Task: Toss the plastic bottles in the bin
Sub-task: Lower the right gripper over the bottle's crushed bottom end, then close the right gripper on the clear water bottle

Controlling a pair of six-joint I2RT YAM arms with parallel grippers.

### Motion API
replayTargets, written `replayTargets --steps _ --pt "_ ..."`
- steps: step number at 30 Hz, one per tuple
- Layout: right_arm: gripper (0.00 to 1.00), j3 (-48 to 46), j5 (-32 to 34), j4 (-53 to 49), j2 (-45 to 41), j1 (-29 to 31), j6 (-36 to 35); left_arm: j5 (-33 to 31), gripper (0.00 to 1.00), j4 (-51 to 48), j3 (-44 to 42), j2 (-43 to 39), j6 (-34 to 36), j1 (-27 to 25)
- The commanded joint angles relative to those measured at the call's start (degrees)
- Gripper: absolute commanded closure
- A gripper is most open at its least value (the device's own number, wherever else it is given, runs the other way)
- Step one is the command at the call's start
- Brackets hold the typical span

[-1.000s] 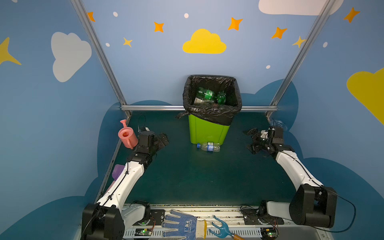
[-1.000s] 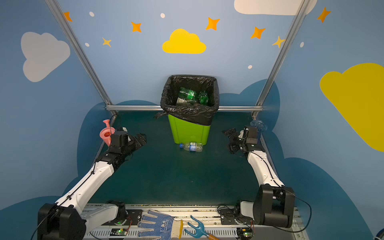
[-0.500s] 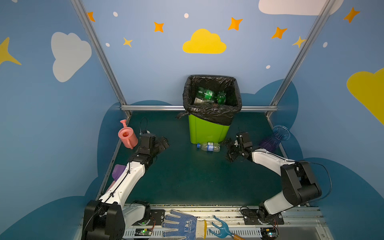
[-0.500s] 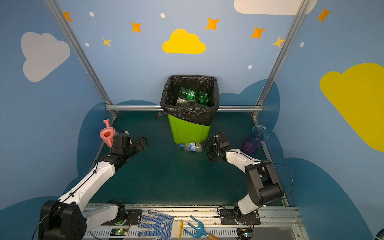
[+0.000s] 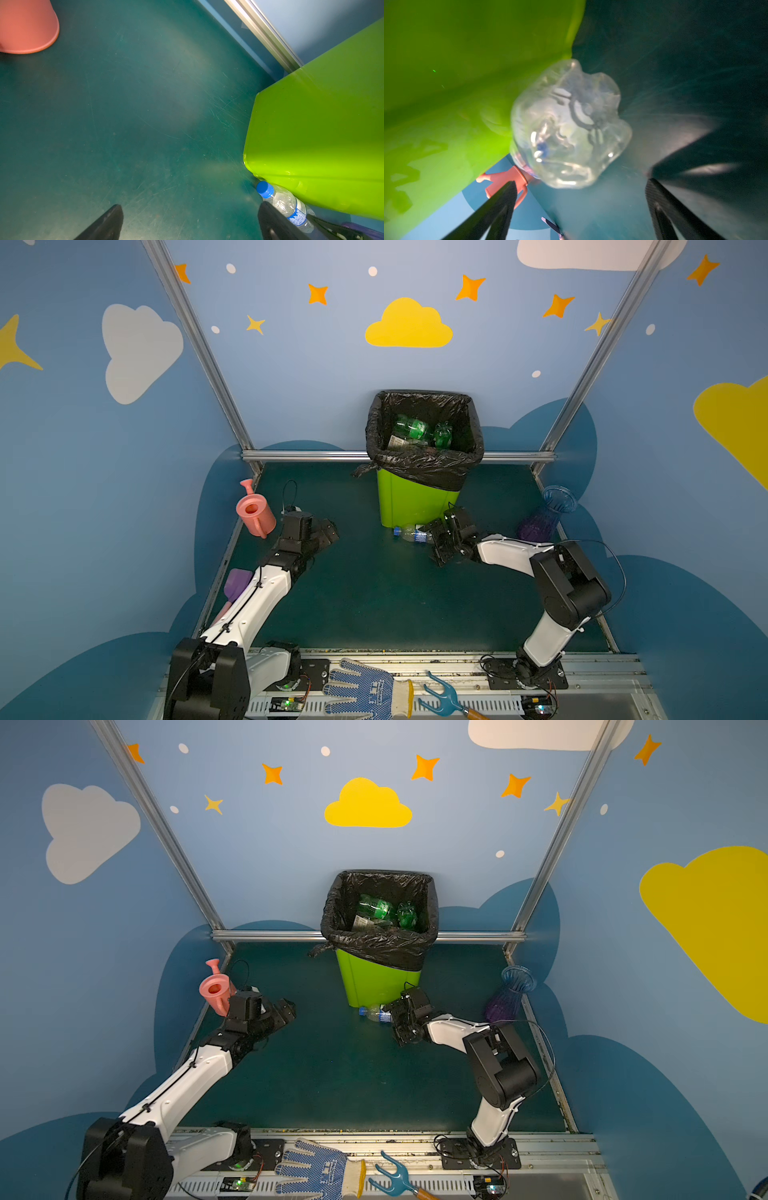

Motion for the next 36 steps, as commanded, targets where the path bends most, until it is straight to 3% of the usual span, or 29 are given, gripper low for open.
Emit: replayTargets --steps 1,7,12,16,24,30,36 --pt "0.05 1.68 3.6 0.36 1.15 0.87 2.68 -0.6 0.0 -0.02 -0.65 -1.17 1.05 0.25" --pt "0.05 2.08 5.47 1.45 3.31 1.15 5.34 -0.16 0.0 0.41 -1.07 -0.99 1.03 0.25" --pt "0.06 4.93 5.93 -4.24 5.33 1.23 4.68 -0.5 0.0 0.16 -1.19 -1.26 1.12 0.34" --pt "0.07 5.44 6.8 -7.01 6.13 0.68 2.35 -0.77 0.0 0.15 -1.42 -1.68 1.2 0.43" --pt "0.21 5.08 3.89 -10.68 7.71 0.0 -3.39 -0.68 0.0 -0.02 -1.42 -1.47 1.16 0.69" --pt "0.21 2.58 1.75 -13.82 6.6 -2.39 -8.65 -0.86 0.0 -0.02 -1.6 -1.68 1.15 0.88" --pt "0.22 -3.86 0.59 -15.57 0.25 -3.97 -11.84 -0.79 0.0 0.11 -1.77 -1.79 1.03 1.05"
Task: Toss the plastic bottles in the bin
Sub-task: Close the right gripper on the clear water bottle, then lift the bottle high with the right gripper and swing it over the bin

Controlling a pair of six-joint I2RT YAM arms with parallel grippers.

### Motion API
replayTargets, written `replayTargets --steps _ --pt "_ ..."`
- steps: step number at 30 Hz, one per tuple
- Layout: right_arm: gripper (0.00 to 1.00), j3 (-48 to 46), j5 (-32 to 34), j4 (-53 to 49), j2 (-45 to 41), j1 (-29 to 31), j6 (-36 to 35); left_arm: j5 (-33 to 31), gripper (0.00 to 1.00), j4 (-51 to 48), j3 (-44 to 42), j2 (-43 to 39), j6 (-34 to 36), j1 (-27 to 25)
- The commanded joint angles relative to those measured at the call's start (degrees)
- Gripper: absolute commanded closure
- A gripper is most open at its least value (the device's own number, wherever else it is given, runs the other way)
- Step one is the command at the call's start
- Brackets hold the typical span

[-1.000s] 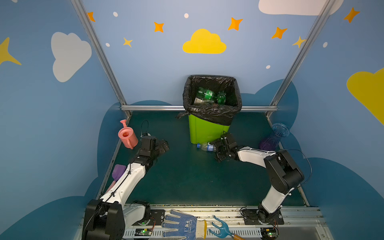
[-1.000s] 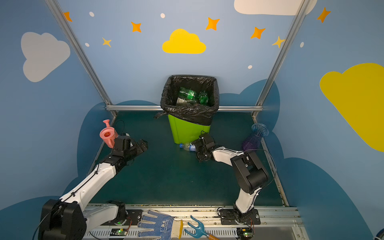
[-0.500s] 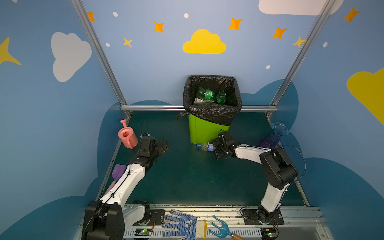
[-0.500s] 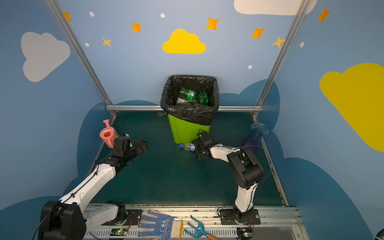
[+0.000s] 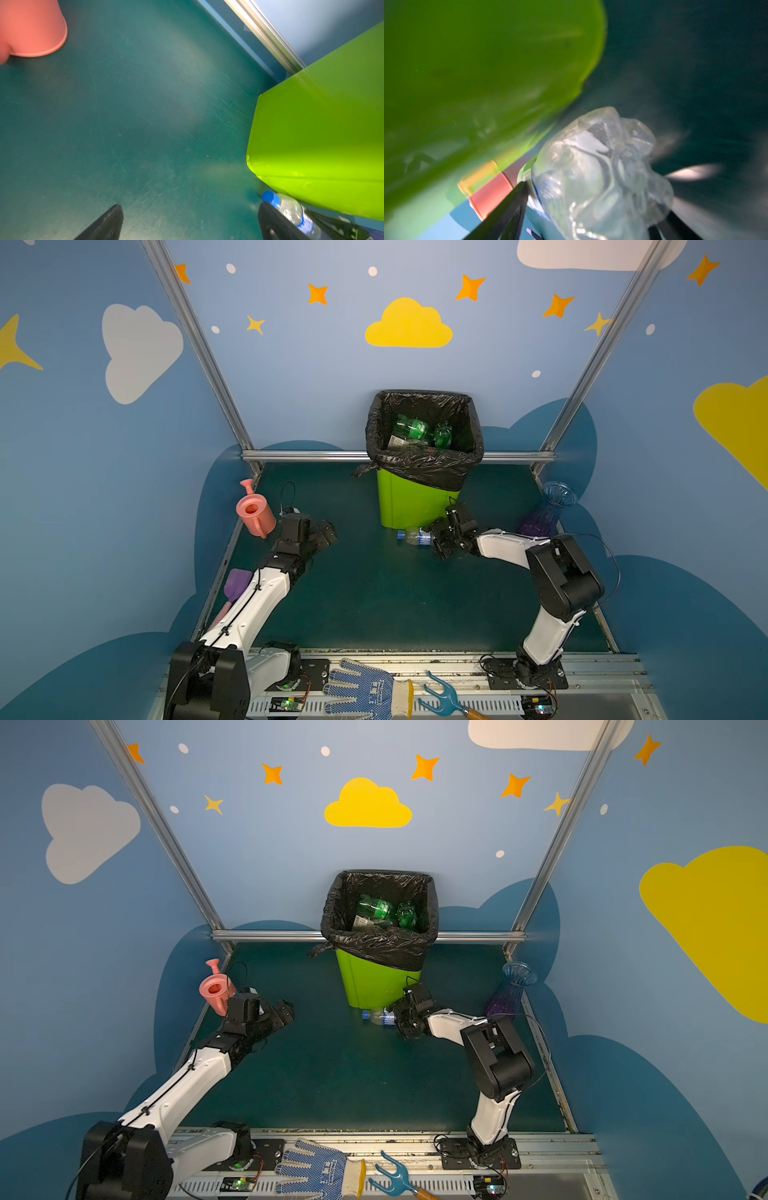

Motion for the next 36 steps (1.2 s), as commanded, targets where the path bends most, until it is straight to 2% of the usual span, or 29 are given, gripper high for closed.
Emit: replayTargets --steps 1,7,14,27,36 --pt "0.22 -5.8 1.18 -12.5 -2.69 -0.76 -2.88 -0.53 0.0 -0.15 -0.79 -0.9 0.31 0.29" --pt "0.21 -8.22 2.58 -15.37 -10.63 -0.88 -3.37 0.17 0.0 0.5 -1.01 -0.56 -0.01 0.3" --pt "0.1 -7.11 4.42 -18.9 -14.87 -0.33 -0.64 0.79 0.0 1.11 -1.1 -0.39 -0.42 0.29" --pt "0.06 -4.66 7.56 -17.63 -12.92 2.14 4.32 0.44 0.0 0.99 -2.1 -1.04 -0.34 0.3" --pt "0.05 -0.02 10.67 -18.87 -5.51 2.3 6.66 0.88 0.0 1.28 -2.33 -0.78 -0.8 0.3"
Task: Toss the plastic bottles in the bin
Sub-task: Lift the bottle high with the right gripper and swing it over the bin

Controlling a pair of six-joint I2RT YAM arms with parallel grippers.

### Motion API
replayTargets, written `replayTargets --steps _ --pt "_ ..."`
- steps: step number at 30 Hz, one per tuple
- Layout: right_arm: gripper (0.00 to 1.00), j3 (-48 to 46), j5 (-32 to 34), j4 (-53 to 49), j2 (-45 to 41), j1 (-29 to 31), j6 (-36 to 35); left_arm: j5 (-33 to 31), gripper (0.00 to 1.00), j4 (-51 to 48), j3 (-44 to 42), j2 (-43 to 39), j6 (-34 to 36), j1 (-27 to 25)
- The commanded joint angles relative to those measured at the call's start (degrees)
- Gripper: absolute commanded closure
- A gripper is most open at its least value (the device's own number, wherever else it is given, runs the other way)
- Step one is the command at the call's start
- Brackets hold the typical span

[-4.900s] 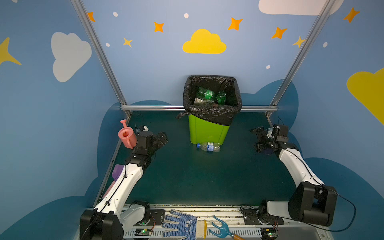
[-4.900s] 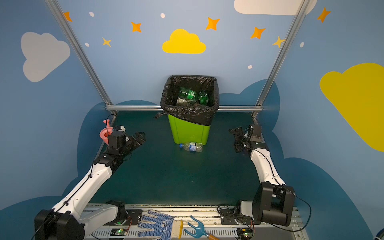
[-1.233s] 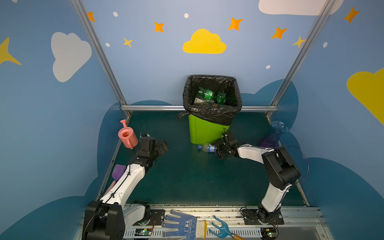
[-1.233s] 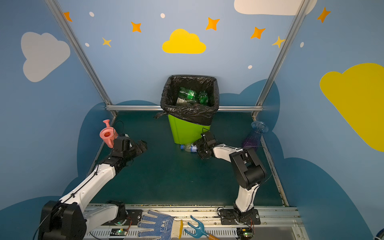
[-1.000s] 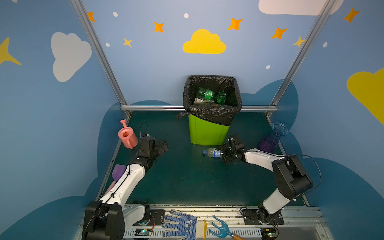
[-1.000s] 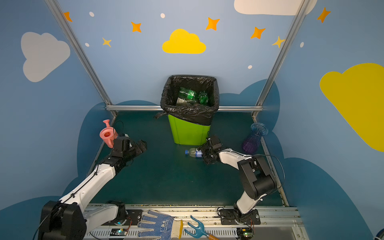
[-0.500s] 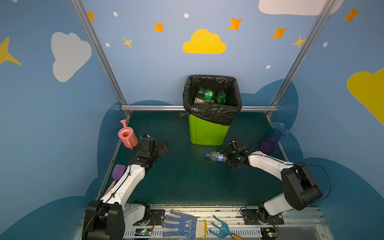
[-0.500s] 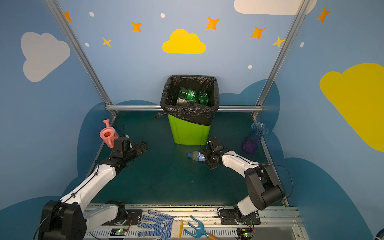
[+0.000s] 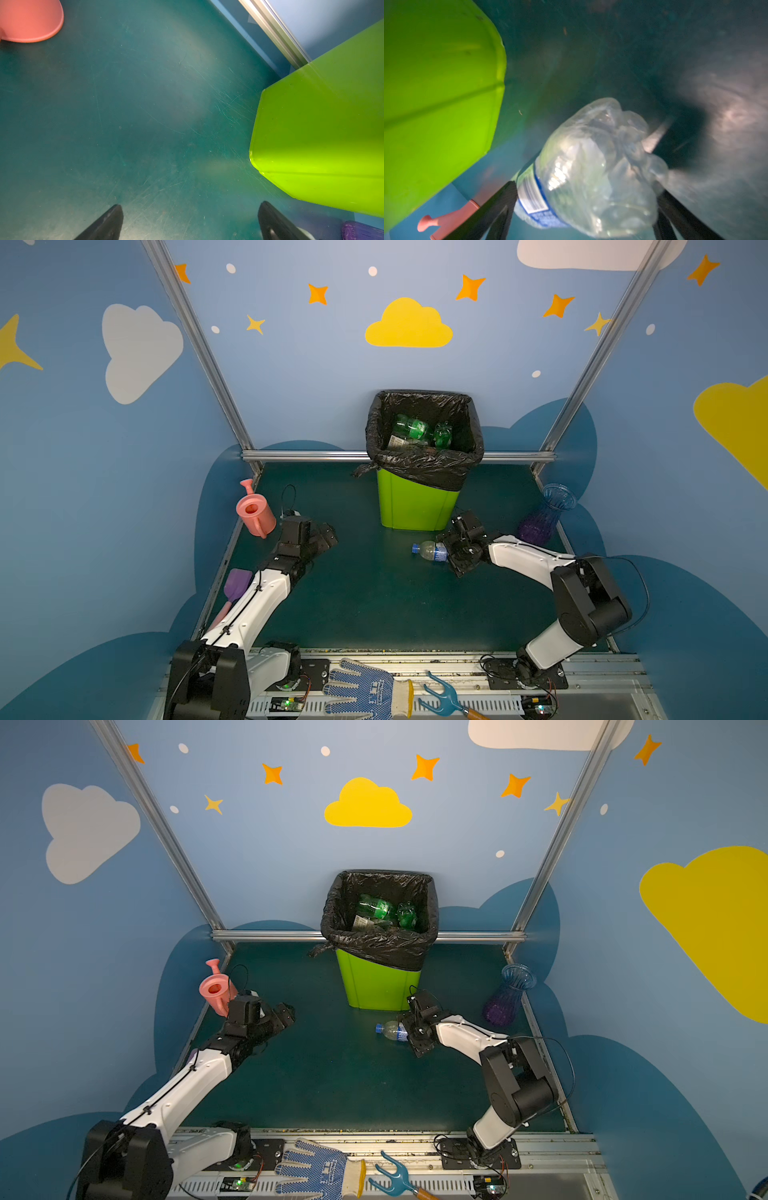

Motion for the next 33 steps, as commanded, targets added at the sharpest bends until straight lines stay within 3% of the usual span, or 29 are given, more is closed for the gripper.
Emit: replayTargets --steps 1,5,12,17,20,23,28,33 --pt "0.05 1.64 1.94 -2.38 3.23 0.16 1.53 -0.13 0.0 0.32 -0.63 -0.84 -0.26 0.33" --pt "0.08 2.56 1.43 -1.81 5.63 0.15 0.85 -0.57 0.0 0.16 -0.79 -1.04 -0.12 0.29" --pt "0.37 2.79 -1.01 -1.24 7.18 -0.34 -4.69 -0.92 0.0 0.16 -0.95 -1.12 -0.11 0.36" --pt "0.45 0.75 -1.63 -0.53 3.19 -0.56 -8.7 -1.44 0.0 -0.12 -0.93 -1.23 -0.15 0.45" --pt "0.49 2.7 -1.44 -1.51 -1.09 -0.63 -15.34 -1.71 0.0 0.04 -0.92 -0.75 -0.25 0.48" --pt "0.51 7.22 -1.03 -2.4 -7.64 -1.06 -26.6 -2.1 0.0 -0.11 -0.75 0.16 -0.52 0.77" --pt "0.54 22.95 4.02 -11.48 -19.73 -4.54 -44.99 -2.57 0.0 -0.37 -0.3 0.97 -0.46 1.08" --pt "0.5 37.59 9.81 -9.76 -29.27 -9.44 -56.81 -3.06 0.0 -0.37 0.42 1.56 -0.08 1.16"
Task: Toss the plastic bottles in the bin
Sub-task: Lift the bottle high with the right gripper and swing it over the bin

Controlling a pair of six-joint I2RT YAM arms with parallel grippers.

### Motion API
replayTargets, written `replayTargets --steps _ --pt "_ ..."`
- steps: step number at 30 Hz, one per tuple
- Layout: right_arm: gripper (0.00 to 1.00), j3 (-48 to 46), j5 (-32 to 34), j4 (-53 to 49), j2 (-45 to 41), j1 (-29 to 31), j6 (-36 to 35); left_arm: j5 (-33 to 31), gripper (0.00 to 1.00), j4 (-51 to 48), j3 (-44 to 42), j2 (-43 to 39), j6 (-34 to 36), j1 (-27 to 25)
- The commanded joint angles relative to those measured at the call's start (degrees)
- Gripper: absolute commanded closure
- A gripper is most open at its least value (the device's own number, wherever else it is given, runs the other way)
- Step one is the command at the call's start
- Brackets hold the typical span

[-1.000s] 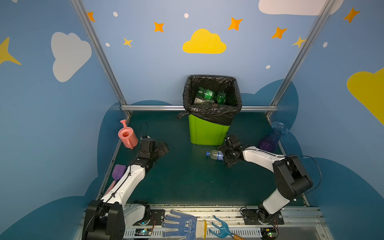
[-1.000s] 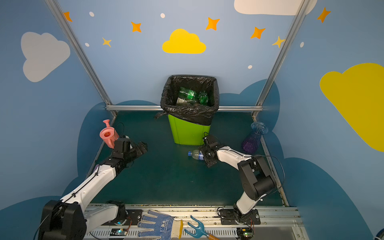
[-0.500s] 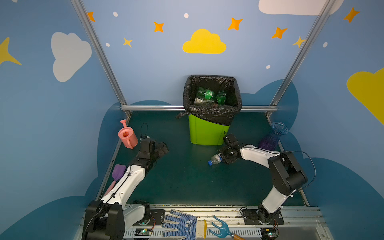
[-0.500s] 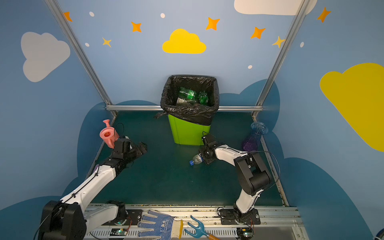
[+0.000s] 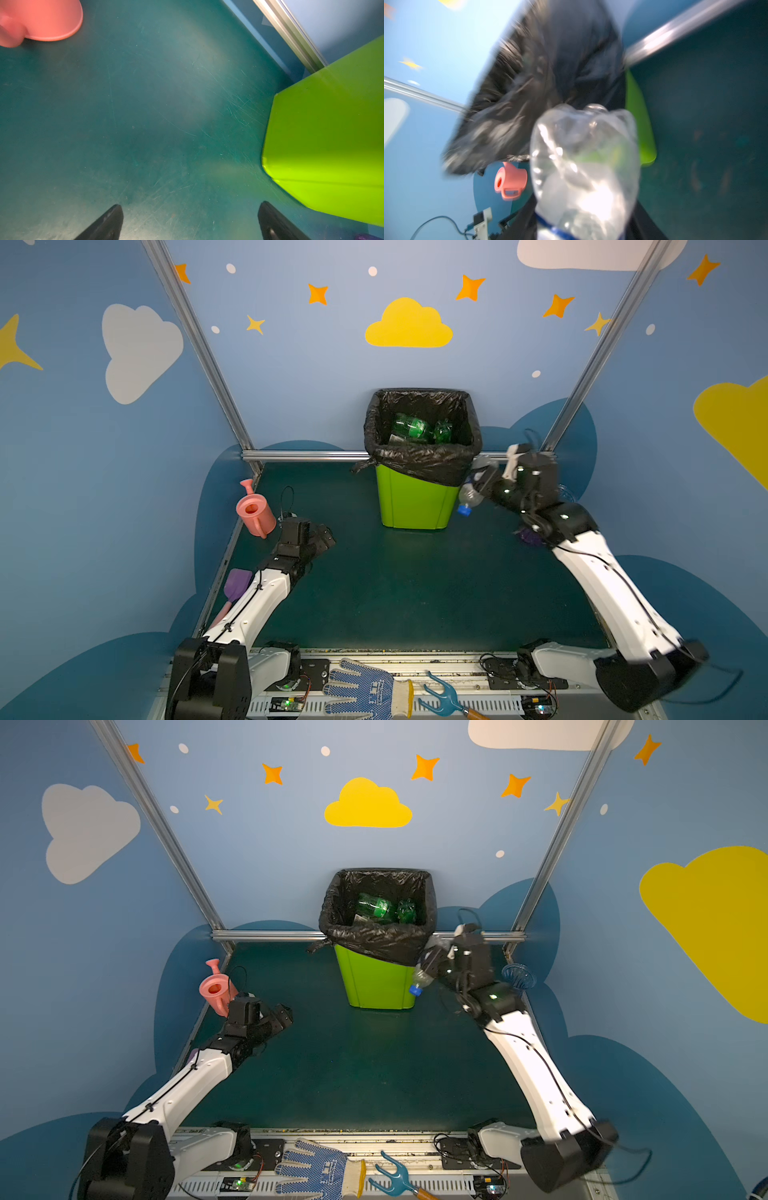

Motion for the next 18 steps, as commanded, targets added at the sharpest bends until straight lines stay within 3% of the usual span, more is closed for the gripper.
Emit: replayTargets --steps 1,6,14,18 --pt "0.49 9.15 5.93 2.69 -4.83 -1.51 -13.71 -1.2 0.0 -0.36 1.21 0.79 0.4 0.34" --pt "0.48 16.16 6.72 12.76 -4.18 -1.63 -17.42 -0.15 0.0 -0.01 2.05 1.63 0.11 0.31" --pt "0.47 20.14 3.43 23.4 5.39 -1.73 -12.63 0.14 0.0 -2.01 2.38 0.23 0.4 0.28" --pt "0.45 26.2 3.66 23.88 4.04 -1.42 -18.16 -2.24 0.0 -1.57 0.4 -1.28 0.88 0.32"
